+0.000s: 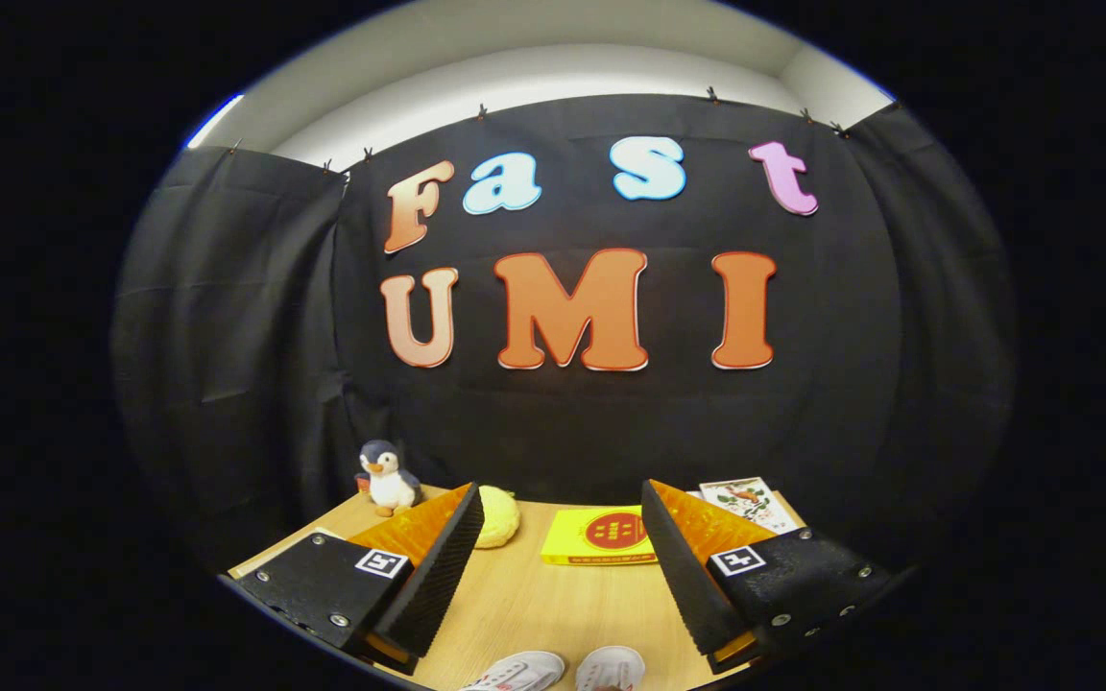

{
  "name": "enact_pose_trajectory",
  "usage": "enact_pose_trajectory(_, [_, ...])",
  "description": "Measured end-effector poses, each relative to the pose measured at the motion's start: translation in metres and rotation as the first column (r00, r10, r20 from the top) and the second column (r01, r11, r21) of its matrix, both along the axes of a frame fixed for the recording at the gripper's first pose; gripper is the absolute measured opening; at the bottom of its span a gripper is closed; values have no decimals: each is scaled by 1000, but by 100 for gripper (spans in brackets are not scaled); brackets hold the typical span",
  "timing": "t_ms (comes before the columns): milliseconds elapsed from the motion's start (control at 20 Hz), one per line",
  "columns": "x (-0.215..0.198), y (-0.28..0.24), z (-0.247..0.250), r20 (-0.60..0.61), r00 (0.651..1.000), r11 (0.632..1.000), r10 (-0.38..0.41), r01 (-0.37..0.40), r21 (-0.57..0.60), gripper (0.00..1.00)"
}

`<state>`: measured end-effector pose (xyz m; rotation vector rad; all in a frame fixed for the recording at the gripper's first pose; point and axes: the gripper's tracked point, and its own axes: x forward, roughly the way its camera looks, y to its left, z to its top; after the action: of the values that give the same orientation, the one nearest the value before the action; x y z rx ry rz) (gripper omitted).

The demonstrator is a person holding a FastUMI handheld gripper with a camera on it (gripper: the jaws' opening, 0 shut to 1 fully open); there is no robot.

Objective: Open the storage box then place both shoes into the box .Put the left shoe in first, then the right shoe, with the right side of both shoes facing outward in a uniform manner.

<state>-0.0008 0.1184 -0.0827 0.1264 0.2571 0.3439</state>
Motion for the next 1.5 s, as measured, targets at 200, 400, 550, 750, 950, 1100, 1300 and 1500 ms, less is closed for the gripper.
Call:
enact_pose_trajectory(200, [-13, 48, -34, -117, 985, 991, 128, -123, 50, 99])
enact_pose_trajectory(400, [-44, 104, -75, -268, 920, 956, 287, -257, 143, 98])
enact_pose_trajectory(550, [-68, 140, -106, -380, 844, 924, 378, -320, 209, 97])
enact_pose_trajectory(750, [-100, 176, -142, -495, 739, 890, 456, -369, 268, 97])
enact_pose_trajectory(950, [-123, 204, -178, -588, 635, 865, 501, -382, 325, 97])
enact_pose_trajectory(1100, [-139, 213, -197, -646, 562, 856, 516, -355, 375, 97])
enact_pose_trajectory(1300, [-148, 222, -208, -673, 506, 842, 540, -326, 430, 97])
enact_pose_trajectory(1500, [-157, 229, -215, -694, 433, 818, 575, -284, 501, 97])
